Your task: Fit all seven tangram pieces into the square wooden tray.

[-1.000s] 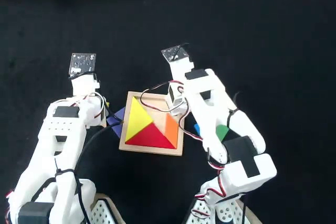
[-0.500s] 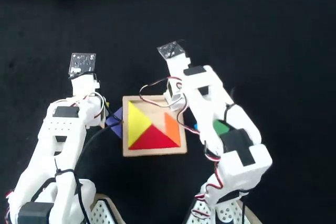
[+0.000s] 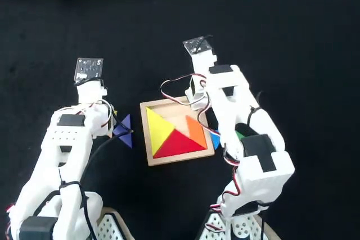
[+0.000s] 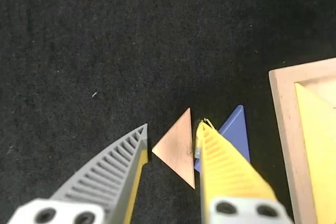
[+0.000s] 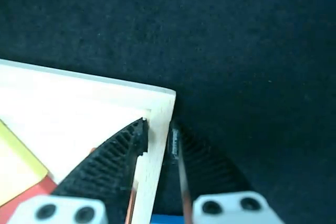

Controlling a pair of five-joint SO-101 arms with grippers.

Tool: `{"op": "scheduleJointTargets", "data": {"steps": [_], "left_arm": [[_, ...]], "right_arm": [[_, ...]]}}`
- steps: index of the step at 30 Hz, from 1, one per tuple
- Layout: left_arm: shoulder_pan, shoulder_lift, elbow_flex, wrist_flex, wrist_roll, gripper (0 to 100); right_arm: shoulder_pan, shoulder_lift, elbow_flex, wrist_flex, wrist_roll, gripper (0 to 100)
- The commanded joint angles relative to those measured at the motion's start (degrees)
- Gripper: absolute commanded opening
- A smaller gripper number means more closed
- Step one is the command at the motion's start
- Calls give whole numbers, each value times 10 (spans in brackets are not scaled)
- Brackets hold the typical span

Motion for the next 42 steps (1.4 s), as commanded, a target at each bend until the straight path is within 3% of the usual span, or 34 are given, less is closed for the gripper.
{"op": "scheduleJointTargets", "data": {"steps": [1,19,30,36,42], "left_arm": [[-6,-2,-1,-9,5,155],[-6,-2,-1,-9,5,155],[-6,-2,-1,-10,5,155],[-6,-2,-1,-9,5,159],[-25,-7,-4,-6,33,161]], "right_arm": [[13,-1,-29,-5,7,60],[13,-5,12,36,3,60],[12,-161,134,-28,3,66],[-6,-158,140,-35,4,221],[-50,-166,138,-32,21,217]]}}
